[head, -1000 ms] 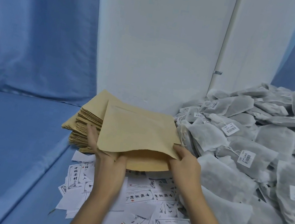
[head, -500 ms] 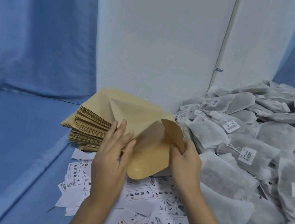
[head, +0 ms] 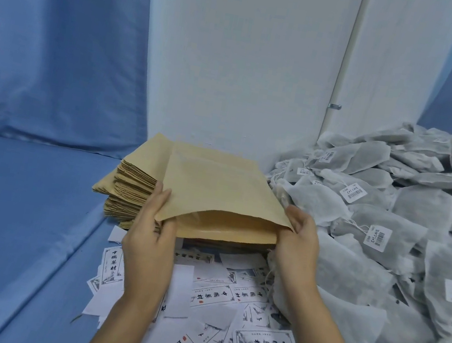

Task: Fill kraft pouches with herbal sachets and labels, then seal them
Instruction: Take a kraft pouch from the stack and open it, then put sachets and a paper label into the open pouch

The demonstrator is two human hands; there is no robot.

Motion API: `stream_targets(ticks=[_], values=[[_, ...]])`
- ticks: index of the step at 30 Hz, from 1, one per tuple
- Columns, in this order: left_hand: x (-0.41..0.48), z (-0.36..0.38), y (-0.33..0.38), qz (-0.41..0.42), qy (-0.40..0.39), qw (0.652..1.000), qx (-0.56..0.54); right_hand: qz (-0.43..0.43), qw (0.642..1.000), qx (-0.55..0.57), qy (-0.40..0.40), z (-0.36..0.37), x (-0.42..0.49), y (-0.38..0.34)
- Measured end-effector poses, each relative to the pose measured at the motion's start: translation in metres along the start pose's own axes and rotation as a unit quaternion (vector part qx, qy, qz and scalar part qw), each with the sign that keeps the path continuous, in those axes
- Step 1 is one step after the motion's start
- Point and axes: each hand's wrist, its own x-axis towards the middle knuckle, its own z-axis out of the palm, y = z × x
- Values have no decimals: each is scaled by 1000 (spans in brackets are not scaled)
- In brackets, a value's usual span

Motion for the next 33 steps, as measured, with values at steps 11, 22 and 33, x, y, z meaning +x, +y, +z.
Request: stream_targets(ticks=[11, 22, 33], values=[[-5, 9, -8, -67, -15, 997, 31, -147, 949, -272, -55, 1, -7, 18], [-11, 13, -6, 81, -94, 983, 134, -211, 966, -62, -138, 15, -25, 5], [-4, 11, 7, 104, -22, 994, -19, -94, 984, 64, -139, 5, -19, -4]])
